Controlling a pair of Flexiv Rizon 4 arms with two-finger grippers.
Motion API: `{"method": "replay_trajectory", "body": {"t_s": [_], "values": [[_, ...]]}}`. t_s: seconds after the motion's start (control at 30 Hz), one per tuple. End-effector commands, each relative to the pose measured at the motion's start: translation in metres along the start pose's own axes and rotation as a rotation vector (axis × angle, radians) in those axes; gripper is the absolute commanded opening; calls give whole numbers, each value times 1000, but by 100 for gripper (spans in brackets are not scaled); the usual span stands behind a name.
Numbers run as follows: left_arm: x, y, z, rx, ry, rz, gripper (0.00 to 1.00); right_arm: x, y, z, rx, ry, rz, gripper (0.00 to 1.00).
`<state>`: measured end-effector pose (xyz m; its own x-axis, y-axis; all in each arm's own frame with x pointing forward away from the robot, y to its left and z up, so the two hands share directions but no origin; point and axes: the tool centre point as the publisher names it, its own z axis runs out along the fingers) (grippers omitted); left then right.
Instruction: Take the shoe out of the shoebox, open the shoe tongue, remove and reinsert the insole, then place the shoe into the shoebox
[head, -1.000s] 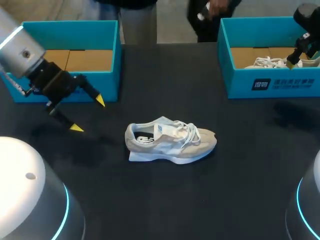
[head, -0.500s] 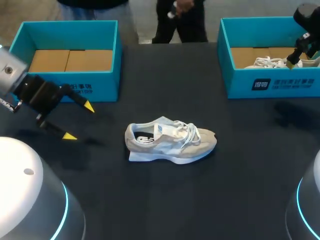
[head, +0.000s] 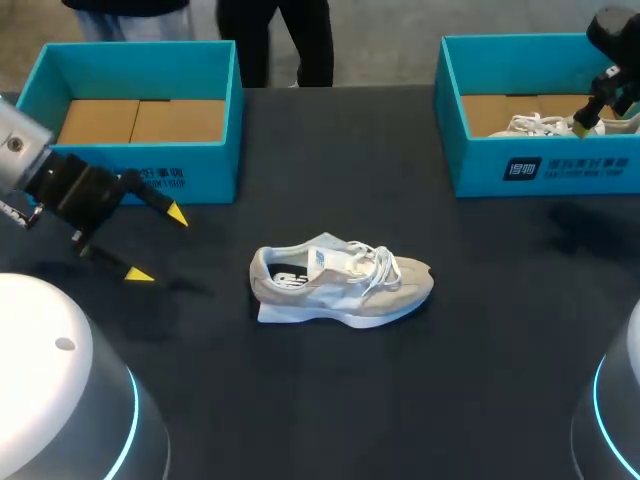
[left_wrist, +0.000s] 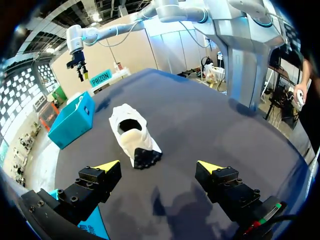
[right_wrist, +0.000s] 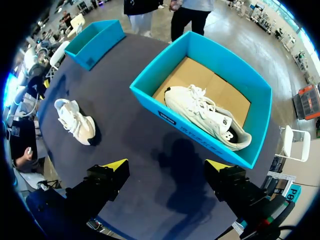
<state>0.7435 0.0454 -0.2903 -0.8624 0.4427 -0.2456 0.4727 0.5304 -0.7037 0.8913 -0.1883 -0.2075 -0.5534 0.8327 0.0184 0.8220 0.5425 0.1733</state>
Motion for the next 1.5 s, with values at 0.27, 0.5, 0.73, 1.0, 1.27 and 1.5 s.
{"method": "replay_trajectory", "body": {"t_s": [0.27, 0.5, 0.73, 1.0, 1.27, 1.5], "values": [[2, 1, 2, 23, -14, -62, 100, -1, 1, 0, 2, 1, 0, 100], [10, 10, 9, 69, -50, -234, 100, -1, 1, 0, 2, 1, 0, 100], [11, 18, 16, 80, -123, -325, 100, -1, 1, 0, 2, 1, 0, 100], [9, 27, 32, 116, -178, -426, 100, -1, 1, 0, 2, 1, 0, 100], [5, 38, 52, 144, -249, -470, 100, -1, 1, 0, 2, 1, 0, 100], [4, 42, 65, 155, -293, -476, 100, -1, 1, 0, 2, 1, 0, 100]]}}
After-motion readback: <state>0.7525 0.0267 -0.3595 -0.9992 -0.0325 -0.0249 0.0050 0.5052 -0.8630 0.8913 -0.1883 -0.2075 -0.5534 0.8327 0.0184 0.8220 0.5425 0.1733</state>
